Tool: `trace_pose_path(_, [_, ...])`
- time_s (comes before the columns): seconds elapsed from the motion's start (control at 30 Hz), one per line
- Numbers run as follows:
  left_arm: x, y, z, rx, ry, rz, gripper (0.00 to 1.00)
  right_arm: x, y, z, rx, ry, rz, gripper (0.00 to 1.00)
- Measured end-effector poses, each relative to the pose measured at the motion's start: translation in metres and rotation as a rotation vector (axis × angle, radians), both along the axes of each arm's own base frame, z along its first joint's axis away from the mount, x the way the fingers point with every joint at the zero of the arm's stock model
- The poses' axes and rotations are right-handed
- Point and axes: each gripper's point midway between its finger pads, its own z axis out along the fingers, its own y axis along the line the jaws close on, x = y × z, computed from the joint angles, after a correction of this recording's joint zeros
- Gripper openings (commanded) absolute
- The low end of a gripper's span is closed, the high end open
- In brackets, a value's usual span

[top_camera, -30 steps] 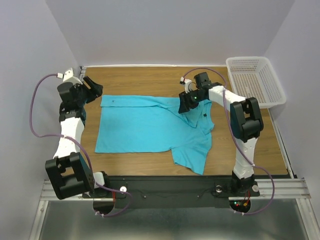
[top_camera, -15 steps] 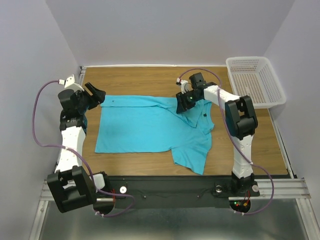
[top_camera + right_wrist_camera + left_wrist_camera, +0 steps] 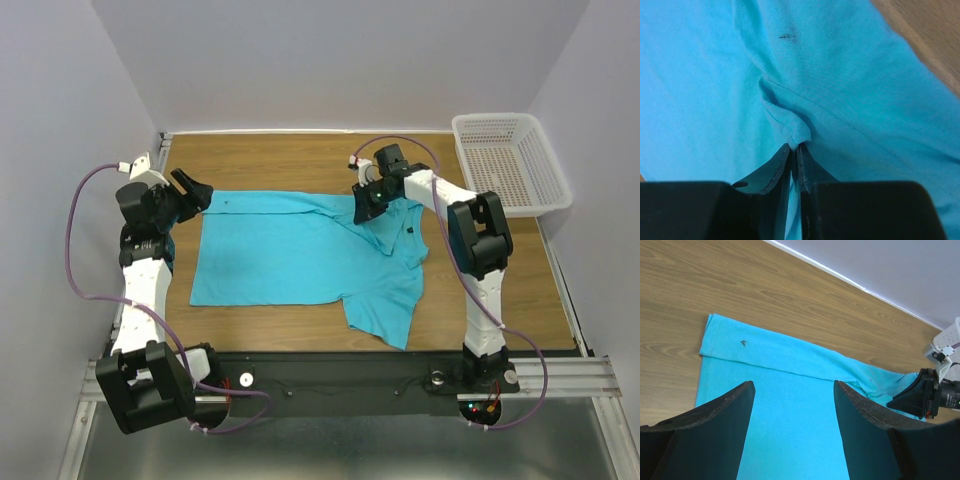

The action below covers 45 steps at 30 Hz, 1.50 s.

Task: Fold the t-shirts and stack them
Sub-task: Fold the tshirt

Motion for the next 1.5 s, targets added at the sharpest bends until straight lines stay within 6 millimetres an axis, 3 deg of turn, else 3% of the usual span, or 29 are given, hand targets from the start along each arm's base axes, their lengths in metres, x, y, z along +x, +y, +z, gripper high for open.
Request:
trace_pose_path(0.3, [0.0,-0.001,0.0,-0.002,0.0,-0.005,0.75,-0.008,0.012,0.008,-0.019,-0.042,0.053,0.1])
trace_pose_path(0.53, [0.0,-0.002,0.0,-0.003,0.001,-0.008,0.75,-0.032,0.028,0.025,-0.024,-0.095,0.143,0.1])
trace_pose_path(0.73, [-0.001,-0.003,0.0,-0.005,0.0,-0.014,0.75,-0.049,0.033,0.019,-0.051,-0.113,0.217,0.11])
trace_pose_path(0.93, [-0.001,-0.004,0.0,-0.007,0.0,-0.02,0.75,-0.065,0.035,0.007,-0.095,-0.108,0.281,0.43])
trace_pose_path(1.03, [-0.001,-0.004,0.0,-0.007,-0.001,-0.023,0.75,-0.071,0.035,0.005,-0.103,-0.108,0.307,0.52])
trace_pose_path(1.17, [-0.001,-0.005,0.0,-0.008,-0.001,-0.026,0.75,-0.073,0.033,0.016,-0.102,-0.129,0.325,0.54])
trace_pose_path(1.27, [-0.001,-0.005,0.0,-0.009,-0.001,-0.029,0.75,-0.065,0.028,0.043,-0.081,-0.182,0.301,0.52])
trace_pose_path(1.37, [-0.001,-0.005,0.0,-0.01,0.002,-0.031,0.75,-0.038,0.014,0.064,-0.06,-0.21,0.201,0.53])
trace_pose_path(1.5, [0.001,-0.006,-0.006,-0.017,0.015,-0.039,0.75,0.032,-0.063,0.081,-0.073,-0.254,-0.099,0.56])
